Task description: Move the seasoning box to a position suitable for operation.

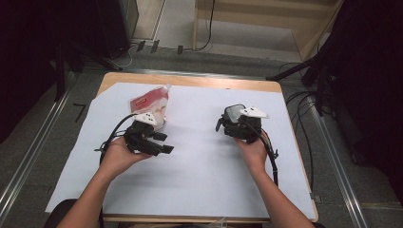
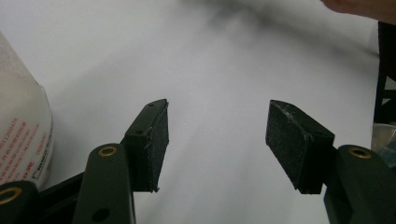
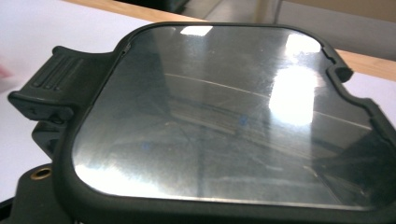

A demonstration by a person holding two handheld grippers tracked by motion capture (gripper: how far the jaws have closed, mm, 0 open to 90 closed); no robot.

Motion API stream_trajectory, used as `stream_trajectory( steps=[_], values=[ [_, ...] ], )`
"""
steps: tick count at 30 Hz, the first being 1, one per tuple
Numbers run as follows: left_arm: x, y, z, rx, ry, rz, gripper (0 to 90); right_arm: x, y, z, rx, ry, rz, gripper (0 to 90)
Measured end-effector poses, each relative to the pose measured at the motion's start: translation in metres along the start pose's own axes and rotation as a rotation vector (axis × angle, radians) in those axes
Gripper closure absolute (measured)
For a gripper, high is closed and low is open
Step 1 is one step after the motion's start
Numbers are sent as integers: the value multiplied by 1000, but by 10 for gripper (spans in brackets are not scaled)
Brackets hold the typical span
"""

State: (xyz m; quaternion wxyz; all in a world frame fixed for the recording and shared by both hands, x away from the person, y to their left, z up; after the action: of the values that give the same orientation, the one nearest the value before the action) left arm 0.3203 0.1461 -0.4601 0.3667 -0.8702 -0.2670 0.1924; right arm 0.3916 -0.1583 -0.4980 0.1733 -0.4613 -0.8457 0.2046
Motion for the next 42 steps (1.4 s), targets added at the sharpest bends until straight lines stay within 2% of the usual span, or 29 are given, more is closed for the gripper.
stream_trajectory(
  steps=[3,6,10,11,12,14,19,21,24,25,28,29,30,34,37,42],
  values=[
    [0,0,-1,2,1,2,404,7,-8,-3,-9,-1,-50,155],
    [-1,1,-2,7,7,1,404,16,-13,-2,-13,2,-120,154],
    [0,1,-3,0,4,3,404,30,-16,3,-10,-35,-180,154],
    [0,1,-3,0,4,3,404,30,-16,3,-10,-35,-180,154],
    [1,2,-3,2,7,2,405,36,-17,5,-7,-52,-208,154],
    [1,2,-3,2,11,-7,406,41,-17,7,-2,-50,-243,154],
    [1,3,-4,-4,4,-6,402,49,-17,12,7,-53,-277,155],
    [1,4,-4,6,15,-5,403,53,-15,14,12,-56,-287,155],
    [0,5,-4,7,17,-5,404,65,-8,19,30,-85,-319,155],
    [0,5,-4,7,17,-5,403,65,-8,19,30,-85,-319,155],
    [1,5,-3,7,13,-7,403,79,-1,23,50,-100,-349,154],
    [1,5,-3,7,13,-7,403,79,-1,23,50,-100,-349,154],
    [1,4,-3,6,13,-8,403,86,3,25,56,-111,-359,154],
    [1,5,-3,2,6,-7,404,97,9,28,63,-139,-368,154],
    [0,5,-2,4,6,-7,405,102,11,29,66,-145,-373,154],
    [-1,7,-2,11,12,-3,406,111,17,35,72,-185,-386,154]
  ],
)
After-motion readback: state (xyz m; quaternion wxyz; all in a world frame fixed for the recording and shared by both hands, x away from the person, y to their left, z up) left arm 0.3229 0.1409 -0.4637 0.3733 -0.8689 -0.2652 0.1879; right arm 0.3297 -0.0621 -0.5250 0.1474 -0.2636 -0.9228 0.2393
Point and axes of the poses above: each handheld gripper's, and its own axes: y roughly forward along the jaws, z roughly out of its underside, x roughly to its left, the point moved 4 cm from there along y, roughly forward along the jaws, and after that the axes turned 8 degrees about -z, right-handed, at the moved point
